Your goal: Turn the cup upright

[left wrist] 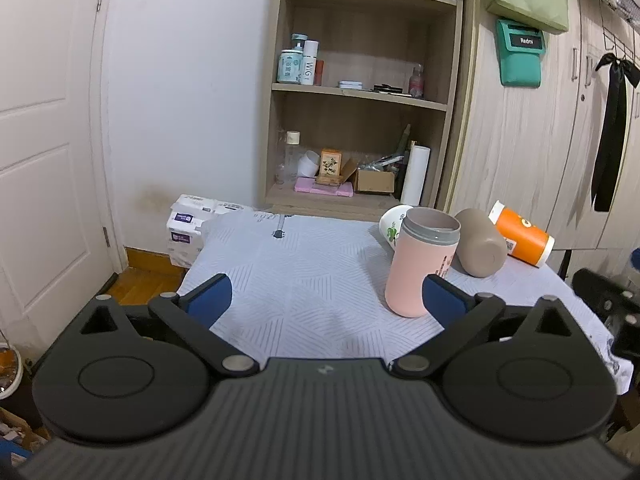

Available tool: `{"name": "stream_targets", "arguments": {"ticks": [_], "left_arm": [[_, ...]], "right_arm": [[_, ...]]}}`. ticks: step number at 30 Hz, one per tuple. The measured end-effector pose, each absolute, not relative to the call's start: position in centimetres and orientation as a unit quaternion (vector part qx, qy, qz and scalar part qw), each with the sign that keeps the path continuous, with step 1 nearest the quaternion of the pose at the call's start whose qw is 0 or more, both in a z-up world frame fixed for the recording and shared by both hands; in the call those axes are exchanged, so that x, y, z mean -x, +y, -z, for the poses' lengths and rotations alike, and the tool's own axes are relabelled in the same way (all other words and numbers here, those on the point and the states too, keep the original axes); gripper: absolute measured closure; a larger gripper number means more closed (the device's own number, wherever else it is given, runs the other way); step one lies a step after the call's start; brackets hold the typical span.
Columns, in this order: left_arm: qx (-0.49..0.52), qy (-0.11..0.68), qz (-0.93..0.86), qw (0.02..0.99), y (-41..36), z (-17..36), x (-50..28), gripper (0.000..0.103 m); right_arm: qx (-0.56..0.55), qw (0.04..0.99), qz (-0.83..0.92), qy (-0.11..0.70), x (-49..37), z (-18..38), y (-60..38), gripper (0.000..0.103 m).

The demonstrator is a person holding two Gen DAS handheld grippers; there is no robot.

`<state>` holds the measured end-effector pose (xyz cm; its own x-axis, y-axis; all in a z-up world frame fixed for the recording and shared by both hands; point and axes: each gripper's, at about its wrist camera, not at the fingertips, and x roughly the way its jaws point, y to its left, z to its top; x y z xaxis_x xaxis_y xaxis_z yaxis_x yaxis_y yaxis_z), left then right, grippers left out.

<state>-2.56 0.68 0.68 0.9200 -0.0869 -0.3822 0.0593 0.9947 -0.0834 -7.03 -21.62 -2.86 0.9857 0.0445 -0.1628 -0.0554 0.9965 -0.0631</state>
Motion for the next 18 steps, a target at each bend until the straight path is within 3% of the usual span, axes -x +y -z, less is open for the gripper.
{"name": "stream_targets", "arguments": {"ticks": [18], "left_arm": [[0.016,0.213,0.04,0.976,0.29,-0.72,3.45,0.0]], "right_arm": [[0.029,0.996,-0.005,0.086,8.09,3.07,-21.53,0.0]]}}
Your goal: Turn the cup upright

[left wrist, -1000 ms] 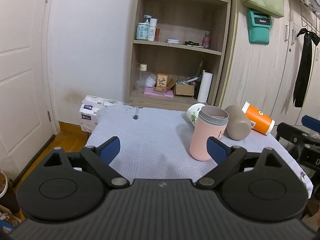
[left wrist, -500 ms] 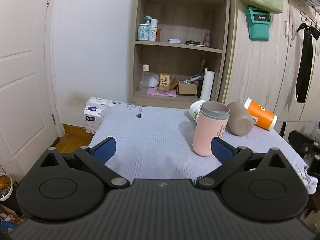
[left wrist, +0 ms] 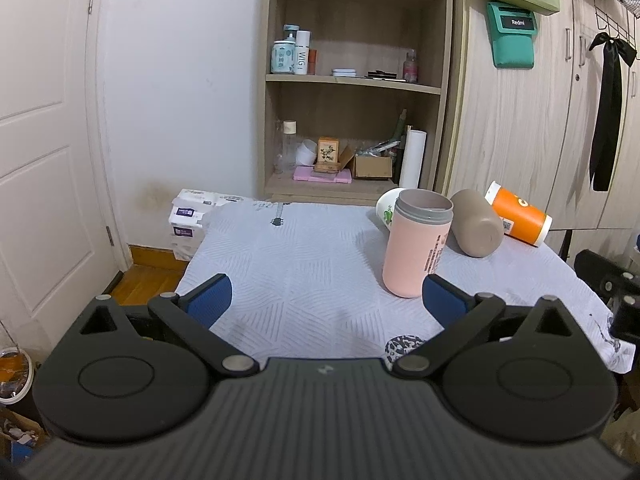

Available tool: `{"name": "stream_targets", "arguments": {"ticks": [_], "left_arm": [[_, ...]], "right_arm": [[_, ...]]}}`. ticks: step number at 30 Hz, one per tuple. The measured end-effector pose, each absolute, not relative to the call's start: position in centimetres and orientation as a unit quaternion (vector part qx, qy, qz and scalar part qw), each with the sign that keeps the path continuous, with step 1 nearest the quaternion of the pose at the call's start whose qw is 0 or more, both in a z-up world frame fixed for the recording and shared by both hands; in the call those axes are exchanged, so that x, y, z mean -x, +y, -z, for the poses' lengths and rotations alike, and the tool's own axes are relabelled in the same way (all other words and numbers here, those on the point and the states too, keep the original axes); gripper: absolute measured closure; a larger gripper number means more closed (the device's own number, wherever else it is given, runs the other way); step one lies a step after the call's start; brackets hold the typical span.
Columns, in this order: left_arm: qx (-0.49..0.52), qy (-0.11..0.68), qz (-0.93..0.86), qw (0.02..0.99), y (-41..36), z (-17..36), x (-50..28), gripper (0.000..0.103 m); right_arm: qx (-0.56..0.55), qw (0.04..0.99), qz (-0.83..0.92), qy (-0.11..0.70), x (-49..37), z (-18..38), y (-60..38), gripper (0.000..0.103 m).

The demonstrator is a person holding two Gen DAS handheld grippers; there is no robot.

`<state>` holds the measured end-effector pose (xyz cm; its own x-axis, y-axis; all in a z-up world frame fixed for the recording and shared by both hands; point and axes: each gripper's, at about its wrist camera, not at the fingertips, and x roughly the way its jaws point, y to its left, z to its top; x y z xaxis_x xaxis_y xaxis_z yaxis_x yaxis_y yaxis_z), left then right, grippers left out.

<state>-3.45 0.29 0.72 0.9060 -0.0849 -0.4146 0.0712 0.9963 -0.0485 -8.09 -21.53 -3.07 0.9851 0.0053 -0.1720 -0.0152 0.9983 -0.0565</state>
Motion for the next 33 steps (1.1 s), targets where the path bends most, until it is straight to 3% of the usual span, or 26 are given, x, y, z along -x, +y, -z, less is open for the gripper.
{"name": "stream_targets", "arguments": {"ticks": [33], "left_arm": [[-0.048,0.266,0.027,0.962,-1.6,-0.4,3.6,0.0]], "right_arm": [[0.042,0.991,0.022,0.125,8.5,2.7,-21.0,0.0]]}}
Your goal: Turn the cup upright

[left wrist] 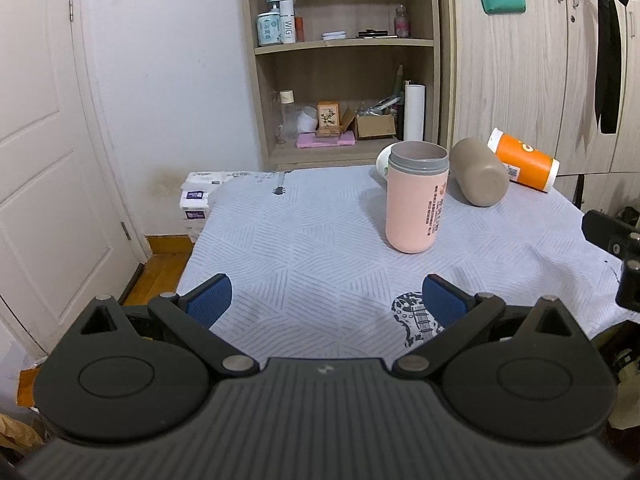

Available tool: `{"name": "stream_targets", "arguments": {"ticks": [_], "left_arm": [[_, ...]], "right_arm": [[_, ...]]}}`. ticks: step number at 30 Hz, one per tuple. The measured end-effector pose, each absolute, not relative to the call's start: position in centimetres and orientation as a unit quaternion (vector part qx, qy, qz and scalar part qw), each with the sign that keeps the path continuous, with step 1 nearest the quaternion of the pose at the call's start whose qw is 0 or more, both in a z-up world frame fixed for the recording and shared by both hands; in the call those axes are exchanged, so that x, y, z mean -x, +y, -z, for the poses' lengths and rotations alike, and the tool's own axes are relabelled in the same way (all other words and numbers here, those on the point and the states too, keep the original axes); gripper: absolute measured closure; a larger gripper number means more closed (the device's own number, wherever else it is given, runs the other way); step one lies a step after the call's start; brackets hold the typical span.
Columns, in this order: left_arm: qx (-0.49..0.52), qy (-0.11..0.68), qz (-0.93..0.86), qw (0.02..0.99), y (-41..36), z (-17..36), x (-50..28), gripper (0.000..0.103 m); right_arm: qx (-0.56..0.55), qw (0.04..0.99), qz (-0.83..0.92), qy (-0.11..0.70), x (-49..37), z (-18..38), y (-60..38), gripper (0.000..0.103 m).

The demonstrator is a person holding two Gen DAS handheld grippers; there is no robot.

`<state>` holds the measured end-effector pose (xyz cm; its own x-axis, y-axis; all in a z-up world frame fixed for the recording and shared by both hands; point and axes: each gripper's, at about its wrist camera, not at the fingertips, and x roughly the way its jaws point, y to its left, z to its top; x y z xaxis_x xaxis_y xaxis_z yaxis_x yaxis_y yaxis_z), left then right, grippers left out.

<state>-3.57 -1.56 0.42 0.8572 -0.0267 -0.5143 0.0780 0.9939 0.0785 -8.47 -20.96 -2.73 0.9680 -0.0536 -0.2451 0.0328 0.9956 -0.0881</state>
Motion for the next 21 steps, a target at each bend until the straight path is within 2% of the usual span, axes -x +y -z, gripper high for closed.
{"name": "stream_targets", "arguments": {"ticks": [21], "left_arm": [[-0.043,0.274,0.022,0.961,-1.33,-0.35,3.73,0.0]], "right_arm": [[0.031,0.991,0.035,0.123,8.76,2.55,-21.03,0.0]]}}
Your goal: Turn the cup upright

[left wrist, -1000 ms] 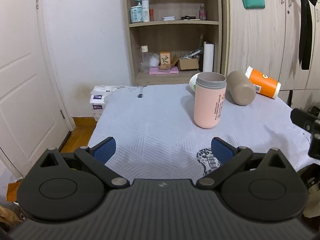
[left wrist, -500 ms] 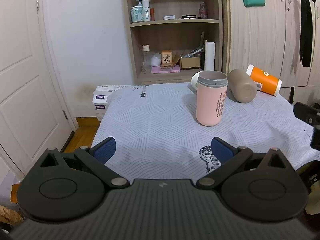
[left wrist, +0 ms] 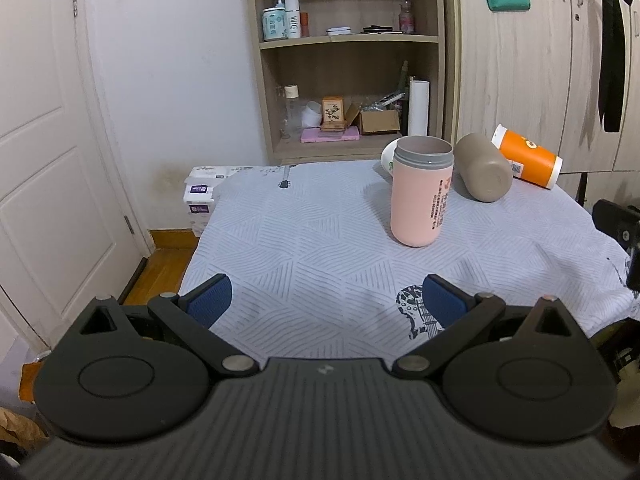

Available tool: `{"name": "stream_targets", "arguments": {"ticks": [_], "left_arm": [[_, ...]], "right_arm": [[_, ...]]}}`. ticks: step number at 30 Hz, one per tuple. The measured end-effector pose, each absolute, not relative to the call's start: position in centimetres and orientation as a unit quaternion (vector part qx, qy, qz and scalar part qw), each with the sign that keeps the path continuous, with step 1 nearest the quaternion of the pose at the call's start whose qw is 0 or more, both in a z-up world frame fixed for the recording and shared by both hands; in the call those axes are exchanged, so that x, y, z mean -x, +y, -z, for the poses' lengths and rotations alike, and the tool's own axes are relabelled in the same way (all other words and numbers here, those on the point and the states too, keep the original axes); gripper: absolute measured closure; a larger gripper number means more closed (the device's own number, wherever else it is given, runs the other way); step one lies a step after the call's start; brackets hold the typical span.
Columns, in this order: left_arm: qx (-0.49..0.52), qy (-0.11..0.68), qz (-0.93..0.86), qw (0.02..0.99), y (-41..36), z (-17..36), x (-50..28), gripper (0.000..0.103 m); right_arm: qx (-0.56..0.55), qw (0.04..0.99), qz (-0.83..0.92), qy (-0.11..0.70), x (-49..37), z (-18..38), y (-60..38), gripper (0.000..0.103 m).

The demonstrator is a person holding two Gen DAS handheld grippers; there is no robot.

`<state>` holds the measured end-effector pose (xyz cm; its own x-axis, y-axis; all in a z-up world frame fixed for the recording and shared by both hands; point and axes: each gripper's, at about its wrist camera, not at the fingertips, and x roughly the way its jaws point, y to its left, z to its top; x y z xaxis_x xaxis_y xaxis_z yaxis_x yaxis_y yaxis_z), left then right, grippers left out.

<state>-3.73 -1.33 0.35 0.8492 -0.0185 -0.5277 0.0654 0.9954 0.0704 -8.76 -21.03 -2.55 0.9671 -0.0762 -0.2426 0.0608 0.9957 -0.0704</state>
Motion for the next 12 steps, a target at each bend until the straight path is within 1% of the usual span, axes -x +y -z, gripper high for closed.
{"name": "stream_targets", "arguments": {"ticks": [12], "left_arm": [[-0.036,0.276,0.017,0.96,-1.06,-0.19,3.77,0.0]], "right_arm": [[0.03,0.991,0.036,0.127,8.71,2.81,-20.87,0.0]]}}
